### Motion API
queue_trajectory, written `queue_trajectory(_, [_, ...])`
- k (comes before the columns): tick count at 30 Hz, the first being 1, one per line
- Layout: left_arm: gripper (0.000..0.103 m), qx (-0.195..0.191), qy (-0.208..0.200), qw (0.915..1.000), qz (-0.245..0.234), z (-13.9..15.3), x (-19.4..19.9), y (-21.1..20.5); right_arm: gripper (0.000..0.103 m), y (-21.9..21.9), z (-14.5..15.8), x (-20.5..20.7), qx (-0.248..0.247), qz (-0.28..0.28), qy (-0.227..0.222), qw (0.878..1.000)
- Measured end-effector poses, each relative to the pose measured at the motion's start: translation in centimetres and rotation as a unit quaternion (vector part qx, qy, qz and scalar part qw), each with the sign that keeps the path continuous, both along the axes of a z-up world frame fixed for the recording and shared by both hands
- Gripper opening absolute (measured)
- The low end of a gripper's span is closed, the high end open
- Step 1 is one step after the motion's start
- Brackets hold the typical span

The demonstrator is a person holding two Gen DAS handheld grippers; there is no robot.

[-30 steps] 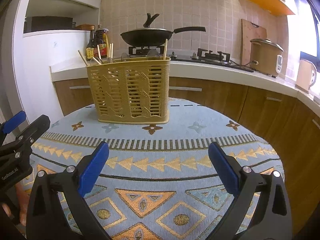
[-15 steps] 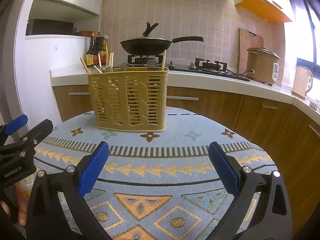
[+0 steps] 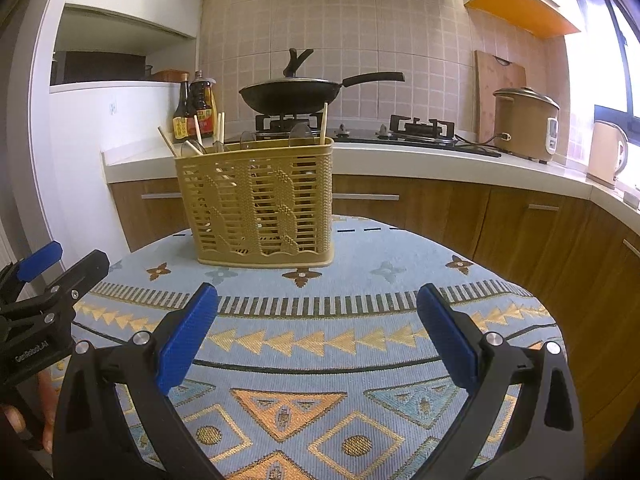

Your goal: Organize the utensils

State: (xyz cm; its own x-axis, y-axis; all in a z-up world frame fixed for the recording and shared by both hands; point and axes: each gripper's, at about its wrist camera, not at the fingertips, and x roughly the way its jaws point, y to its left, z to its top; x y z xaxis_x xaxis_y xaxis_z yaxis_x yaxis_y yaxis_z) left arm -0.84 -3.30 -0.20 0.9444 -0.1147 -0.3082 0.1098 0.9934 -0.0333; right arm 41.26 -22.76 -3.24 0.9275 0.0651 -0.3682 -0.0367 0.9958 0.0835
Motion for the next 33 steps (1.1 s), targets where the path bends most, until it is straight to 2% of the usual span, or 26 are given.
queue_trajectory(33, [0.095, 0.005, 0.005, 1.0000, 0.006, -0.20, 0.05, -0.01, 0.095, -0.06, -0.16, 0.19, -0.015, -0.005, -0.002, 1.000])
